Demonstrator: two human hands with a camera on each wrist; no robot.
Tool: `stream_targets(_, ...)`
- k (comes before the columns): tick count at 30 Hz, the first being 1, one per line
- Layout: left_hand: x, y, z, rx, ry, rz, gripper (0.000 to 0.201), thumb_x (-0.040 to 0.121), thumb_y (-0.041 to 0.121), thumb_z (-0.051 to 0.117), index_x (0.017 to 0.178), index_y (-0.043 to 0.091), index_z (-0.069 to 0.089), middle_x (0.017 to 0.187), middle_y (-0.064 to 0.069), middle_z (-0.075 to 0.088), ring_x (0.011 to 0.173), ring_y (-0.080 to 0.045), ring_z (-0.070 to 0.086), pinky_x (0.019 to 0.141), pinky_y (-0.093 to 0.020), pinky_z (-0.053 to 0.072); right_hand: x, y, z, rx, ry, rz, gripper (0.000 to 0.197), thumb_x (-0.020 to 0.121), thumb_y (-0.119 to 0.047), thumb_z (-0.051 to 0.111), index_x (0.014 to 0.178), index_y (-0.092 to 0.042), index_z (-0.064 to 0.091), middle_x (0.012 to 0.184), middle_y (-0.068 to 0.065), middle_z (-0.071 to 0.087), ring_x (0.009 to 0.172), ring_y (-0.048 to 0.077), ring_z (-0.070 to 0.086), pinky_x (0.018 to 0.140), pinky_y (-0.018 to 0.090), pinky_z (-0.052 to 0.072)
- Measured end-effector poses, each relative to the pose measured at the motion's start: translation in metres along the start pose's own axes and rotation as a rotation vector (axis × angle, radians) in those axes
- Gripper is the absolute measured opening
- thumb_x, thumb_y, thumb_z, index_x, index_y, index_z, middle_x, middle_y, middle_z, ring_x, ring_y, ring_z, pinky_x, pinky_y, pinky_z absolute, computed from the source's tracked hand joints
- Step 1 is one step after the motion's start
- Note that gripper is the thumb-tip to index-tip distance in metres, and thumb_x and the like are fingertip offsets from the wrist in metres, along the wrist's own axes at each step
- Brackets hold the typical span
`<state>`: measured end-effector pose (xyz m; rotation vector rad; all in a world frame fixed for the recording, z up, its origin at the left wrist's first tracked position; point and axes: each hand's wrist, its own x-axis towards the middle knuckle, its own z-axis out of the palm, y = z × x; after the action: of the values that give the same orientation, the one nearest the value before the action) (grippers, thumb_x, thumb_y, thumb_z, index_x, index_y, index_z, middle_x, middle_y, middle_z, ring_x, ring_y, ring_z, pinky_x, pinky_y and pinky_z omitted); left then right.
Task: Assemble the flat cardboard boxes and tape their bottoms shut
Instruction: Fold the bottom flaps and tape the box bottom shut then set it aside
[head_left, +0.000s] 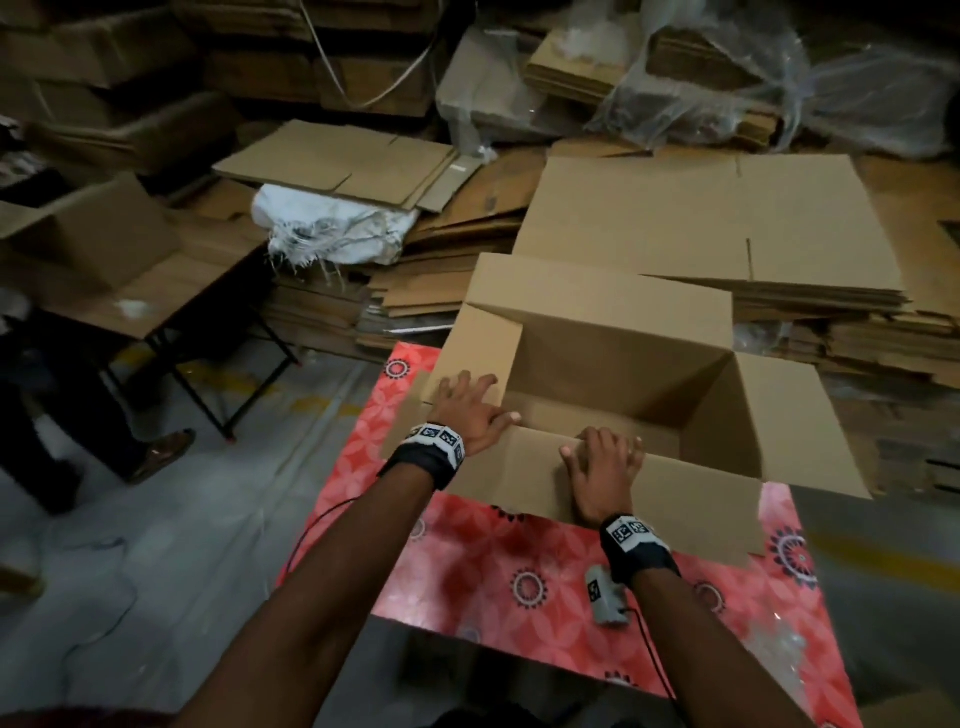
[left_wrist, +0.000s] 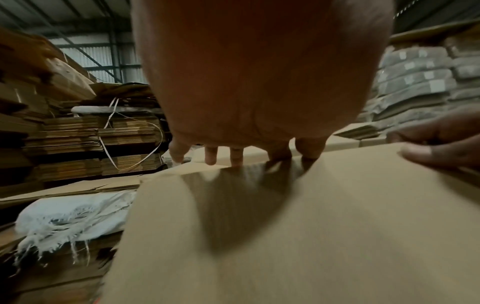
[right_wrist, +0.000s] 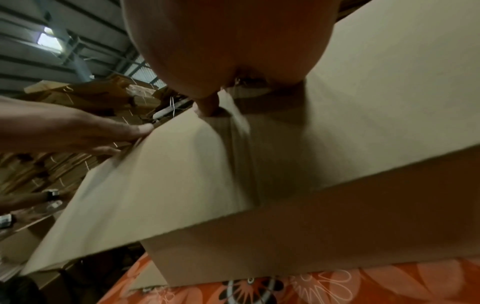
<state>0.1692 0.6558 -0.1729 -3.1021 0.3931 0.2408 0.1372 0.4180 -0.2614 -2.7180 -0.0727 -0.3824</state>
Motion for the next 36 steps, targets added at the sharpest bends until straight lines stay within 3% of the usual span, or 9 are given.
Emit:
stream_targets(4,-0.006,0.000,-0.022,0.009,0.433,0.049,0.044,0.097,0.053,0.045,0.113,0.025,0.075,0.153,-0.004,0.042,0.142,-0.038,0.031,0.119,-0.060,0.021,-0.001,0.004,0.005,-0.006,0.036,-0.014,0.040,0.097,-0.055,0.036,0.101,-0.021,0.058,0.102,0.004,0.057,0.105,0.031,0.054,0.118,0.057,0.017)
stream_targets(8,-0.020,-0.032,-0.024,0.039,0.788,-0.161,0.050,0.087,0.033,0.058,0.133,0.015,0.061,0.152,-0.009,0.044,0.140,-0.043,0.032,0.122,-0.062,0.012,-0.004,0.004,0.007,-0.029,0.033,-0.019,0.036,0.098,-0.052,0.039,0.104,-0.021,0.057,0.103,0.003,0.056,0.106,0.030,0.053,0.119,0.055,0.014)
stream_targets(11,-0.034,-0.065,-0.004,0.035,0.727,-0.365,0.057,0.080,0.030,0.063,0.134,0.013,0.058,0.158,-0.012,0.034,0.144,-0.046,0.025,0.123,-0.064,-0.001,-0.003,0.004,0.007,-0.048,0.044,-0.020,0.034,0.098,-0.050,0.041,0.104,-0.021,0.057,0.102,0.003,0.055,0.104,0.030,0.053,0.118,0.056,0.016)
stream_targets(14,-0.046,-0.081,0.025,-0.175,0.584,-0.591,0.062,0.090,0.051,0.053,0.141,0.015,0.054,0.163,-0.012,0.028,0.150,-0.048,0.016,0.120,-0.067,-0.006,-0.004,0.002,0.008,-0.066,0.057,-0.020,0.033,0.098,-0.049,0.041,0.103,-0.020,0.057,0.101,0.004,0.055,0.102,0.030,0.053,0.117,0.057,0.019)
stream_targets(18,-0.043,-0.074,0.064,-0.386,0.348,-0.505,0.084,0.092,0.074,0.022,0.154,0.020,0.040,0.161,-0.007,0.036,0.150,-0.039,0.020,0.123,-0.061,0.010,-0.005,0.000,0.007,-0.107,0.075,-0.023,0.035,0.098,-0.049,0.039,0.103,-0.018,0.057,0.101,0.006,0.055,0.101,0.031,0.053,0.116,0.057,0.019)
stream_targets(23,-0.034,-0.053,0.090,-0.728,0.367,-0.479,0.075,0.099,0.066,0.044,0.156,0.017,0.035,0.157,-0.010,0.044,0.145,-0.035,0.036,0.120,-0.049,0.028,-0.003,0.000,0.007,-0.127,0.062,-0.011,0.038,0.097,-0.049,0.037,0.102,-0.017,0.056,0.102,0.007,0.054,0.101,0.032,0.053,0.115,0.057,0.019)
stream_targets(29,-0.023,-0.063,0.084,-0.771,0.268,-0.533,0.081,0.092,0.079,0.040,0.156,0.030,0.031,0.152,-0.011,0.050,0.137,-0.041,0.045,0.113,-0.055,0.037,0.003,-0.005,0.004,-0.140,0.044,0.017,0.042,0.099,-0.051,0.033,0.103,-0.015,0.056,0.102,0.010,0.054,0.102,0.034,0.054,0.116,0.061,0.022)
stream_targets(33,-0.032,-0.065,0.082,-0.798,0.308,-0.473,0.079,0.098,0.069,0.044,0.159,0.022,0.029,0.166,-0.007,0.028,0.150,-0.034,0.030,0.120,-0.050,0.026,-0.009,-0.009,-0.013,-0.026,-0.045,-0.004,0.059,0.098,-0.065,0.029,0.128,-0.020,0.054,0.128,0.006,0.051,0.132,0.034,0.044,0.124,0.059,0.004)
stream_targets(36,-0.052,-0.058,0.090,-0.889,0.595,-0.501,0.066,0.104,0.053,0.044,0.155,0.012,0.037,0.162,-0.014,0.034,0.150,-0.030,0.030,0.119,-0.043,0.027,-0.047,-0.015,-0.031,-0.065,-0.045,-0.089,0.091,0.086,-0.081,0.043,0.154,-0.020,0.036,0.154,0.008,0.034,0.150,0.036,0.023,0.126,0.047,-0.008)
